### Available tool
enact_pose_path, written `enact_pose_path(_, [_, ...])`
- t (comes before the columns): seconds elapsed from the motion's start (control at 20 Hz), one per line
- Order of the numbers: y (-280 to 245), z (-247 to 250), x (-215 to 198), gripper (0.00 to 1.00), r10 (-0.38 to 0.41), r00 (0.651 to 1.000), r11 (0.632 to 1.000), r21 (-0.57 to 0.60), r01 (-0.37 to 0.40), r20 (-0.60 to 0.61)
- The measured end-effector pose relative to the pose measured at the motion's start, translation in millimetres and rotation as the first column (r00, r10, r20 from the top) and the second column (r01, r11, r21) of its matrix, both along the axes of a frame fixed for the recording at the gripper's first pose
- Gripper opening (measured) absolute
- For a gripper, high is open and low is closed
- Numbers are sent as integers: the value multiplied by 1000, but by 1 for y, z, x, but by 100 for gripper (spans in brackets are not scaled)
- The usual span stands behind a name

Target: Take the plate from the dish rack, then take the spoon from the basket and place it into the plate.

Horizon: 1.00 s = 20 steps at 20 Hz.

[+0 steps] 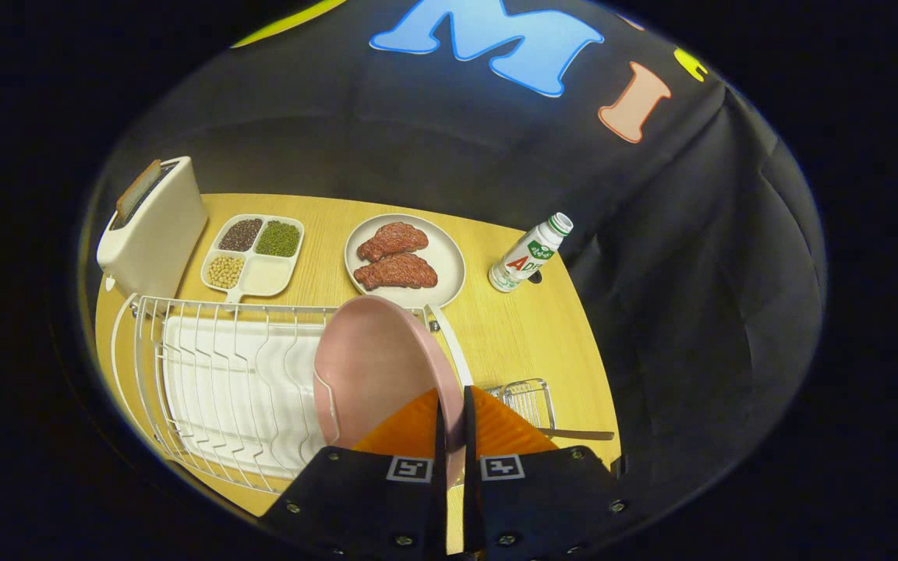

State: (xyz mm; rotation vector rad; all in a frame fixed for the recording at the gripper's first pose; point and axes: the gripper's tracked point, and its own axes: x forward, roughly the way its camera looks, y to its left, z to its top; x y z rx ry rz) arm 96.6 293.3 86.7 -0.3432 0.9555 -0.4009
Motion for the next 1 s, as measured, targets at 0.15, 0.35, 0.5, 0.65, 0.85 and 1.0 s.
enact_pose_path(0.15, [12, 7, 2, 1, 35, 999, 996, -85, -34, 4])
enact_pose_path(0.35, [12, 29, 6, 2, 21, 999, 987, -161, -16, 28])
enact_pose_path(0.5, [11, 43, 10, 1, 30, 999, 980, -199, -21, 45])
enact_pose_path(0.65, [5, 53, 9, 2, 23, 998, 984, -180, -12, 59])
enact_pose_path(0.85, [-8, 74, 2, 1, 5, 996, 988, -153, 8, 84])
enact_pose_path(1.0, [-19, 94, -6, 2, -1, 993, 991, -135, 17, 120])
